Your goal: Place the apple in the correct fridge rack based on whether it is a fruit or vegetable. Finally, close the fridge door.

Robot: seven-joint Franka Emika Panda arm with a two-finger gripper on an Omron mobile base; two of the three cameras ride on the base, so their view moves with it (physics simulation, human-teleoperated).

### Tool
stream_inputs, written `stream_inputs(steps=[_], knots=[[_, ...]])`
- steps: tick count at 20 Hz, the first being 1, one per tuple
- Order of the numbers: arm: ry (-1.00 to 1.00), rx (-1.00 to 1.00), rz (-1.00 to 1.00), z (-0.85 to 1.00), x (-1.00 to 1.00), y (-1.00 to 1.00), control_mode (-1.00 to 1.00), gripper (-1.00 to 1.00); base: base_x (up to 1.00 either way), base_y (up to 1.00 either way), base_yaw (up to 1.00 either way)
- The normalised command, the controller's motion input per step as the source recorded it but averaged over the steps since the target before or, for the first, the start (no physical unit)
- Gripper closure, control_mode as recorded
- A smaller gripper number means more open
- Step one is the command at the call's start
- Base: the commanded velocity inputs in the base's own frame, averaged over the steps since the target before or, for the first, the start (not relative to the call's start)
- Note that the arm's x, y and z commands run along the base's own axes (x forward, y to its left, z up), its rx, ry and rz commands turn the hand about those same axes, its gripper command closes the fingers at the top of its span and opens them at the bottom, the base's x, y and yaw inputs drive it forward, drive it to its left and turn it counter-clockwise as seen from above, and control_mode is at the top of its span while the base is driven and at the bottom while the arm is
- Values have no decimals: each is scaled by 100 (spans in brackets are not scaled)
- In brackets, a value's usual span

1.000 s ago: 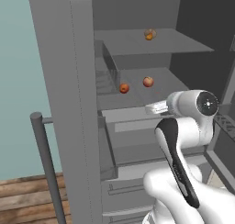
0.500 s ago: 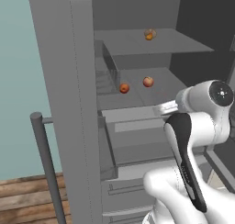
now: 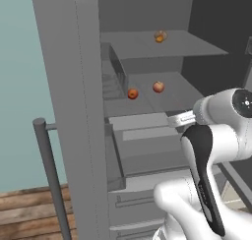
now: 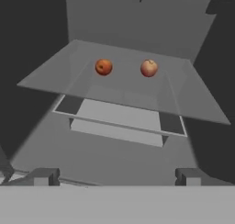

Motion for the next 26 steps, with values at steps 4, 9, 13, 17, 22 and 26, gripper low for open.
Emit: stream_inputs(steps=[4, 9, 13, 17, 22, 26], knots=[[0, 0, 0, 0, 0, 0, 100, -100, -99, 0, 0], [0, 0, 0, 0, 0, 0, 100, -100, -76, 0, 0], [0, 0, 0, 0, 0, 0, 100, -100, -21, 0, 0], [0, 0, 0, 0, 0, 0, 100, -100, 0, 0, 0], [0, 0, 0, 0, 0, 0, 100, -100, 0, 0, 0], [0, 0, 0, 0, 0, 0, 100, -100, 0, 0, 0]])
